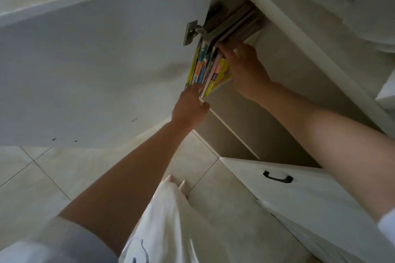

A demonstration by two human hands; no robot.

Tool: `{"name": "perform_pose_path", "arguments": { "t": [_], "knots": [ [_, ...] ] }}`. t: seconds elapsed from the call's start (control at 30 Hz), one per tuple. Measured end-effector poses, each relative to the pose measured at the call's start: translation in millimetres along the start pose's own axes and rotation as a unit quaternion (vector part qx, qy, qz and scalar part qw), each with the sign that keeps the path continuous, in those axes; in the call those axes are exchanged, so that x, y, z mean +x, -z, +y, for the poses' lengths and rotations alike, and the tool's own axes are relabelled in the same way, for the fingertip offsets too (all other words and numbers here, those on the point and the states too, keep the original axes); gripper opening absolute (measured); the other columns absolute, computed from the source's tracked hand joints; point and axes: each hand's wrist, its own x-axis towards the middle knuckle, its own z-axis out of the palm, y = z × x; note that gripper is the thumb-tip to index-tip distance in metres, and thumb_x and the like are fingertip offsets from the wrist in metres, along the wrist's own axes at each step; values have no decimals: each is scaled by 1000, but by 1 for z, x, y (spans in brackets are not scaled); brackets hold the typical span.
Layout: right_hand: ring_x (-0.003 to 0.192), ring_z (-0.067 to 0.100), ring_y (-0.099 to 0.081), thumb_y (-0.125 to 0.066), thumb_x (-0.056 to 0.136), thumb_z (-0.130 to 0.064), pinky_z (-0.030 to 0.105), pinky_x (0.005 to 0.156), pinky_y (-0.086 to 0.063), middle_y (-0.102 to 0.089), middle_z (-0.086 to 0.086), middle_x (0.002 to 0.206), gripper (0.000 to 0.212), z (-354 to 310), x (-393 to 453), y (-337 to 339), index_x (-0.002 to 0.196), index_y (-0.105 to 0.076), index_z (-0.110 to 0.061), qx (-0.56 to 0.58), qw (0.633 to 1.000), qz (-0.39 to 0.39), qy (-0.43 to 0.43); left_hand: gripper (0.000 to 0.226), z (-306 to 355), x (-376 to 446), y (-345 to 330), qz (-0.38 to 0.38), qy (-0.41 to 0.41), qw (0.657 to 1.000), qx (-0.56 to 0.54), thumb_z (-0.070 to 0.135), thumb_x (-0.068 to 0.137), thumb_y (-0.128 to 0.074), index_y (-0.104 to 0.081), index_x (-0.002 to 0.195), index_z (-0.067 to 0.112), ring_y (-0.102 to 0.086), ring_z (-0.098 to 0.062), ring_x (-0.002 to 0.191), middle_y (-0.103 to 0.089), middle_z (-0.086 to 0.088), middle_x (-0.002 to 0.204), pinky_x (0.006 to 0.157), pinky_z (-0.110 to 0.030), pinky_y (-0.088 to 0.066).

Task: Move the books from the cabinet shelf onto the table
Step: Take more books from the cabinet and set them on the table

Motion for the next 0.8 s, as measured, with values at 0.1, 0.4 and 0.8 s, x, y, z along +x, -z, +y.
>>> {"name": "perform_pose_path", "arguments": {
  "t": [0.1,0.4,0.8],
  "knots": [
    [130,42,-32,-57,82,0,52,88,-49,-27,11,152,71,8,16,-5,143,-32,-25,-35,999,28,16,59,-2,20,-10,15,-11,1000,2,9,83,-59,-42,139,15,-55,-30,114,-52,-10,134,90,-44,-52],
    [120,44,-41,-40,84,-11,48,83,-49,-38,18,141,51,18,25,-8,135,-42,-20,-34,995,87,18,67,-1,52,-33,83,-6,994,-76,10,83,-61,-36,145,15,-55,-26,120,-48,-8,139,90,-32,-51],
    [112,43,-43,-50,82,-7,44,71,-48,-52,8,129,46,21,29,-13,127,-49,-18,-42,994,92,35,45,-3,53,-45,152,-60,983,-79,4,82,-65,-54,125,8,-61,-26,105,-58,-10,126,77,-22,-48]
  ]
}}
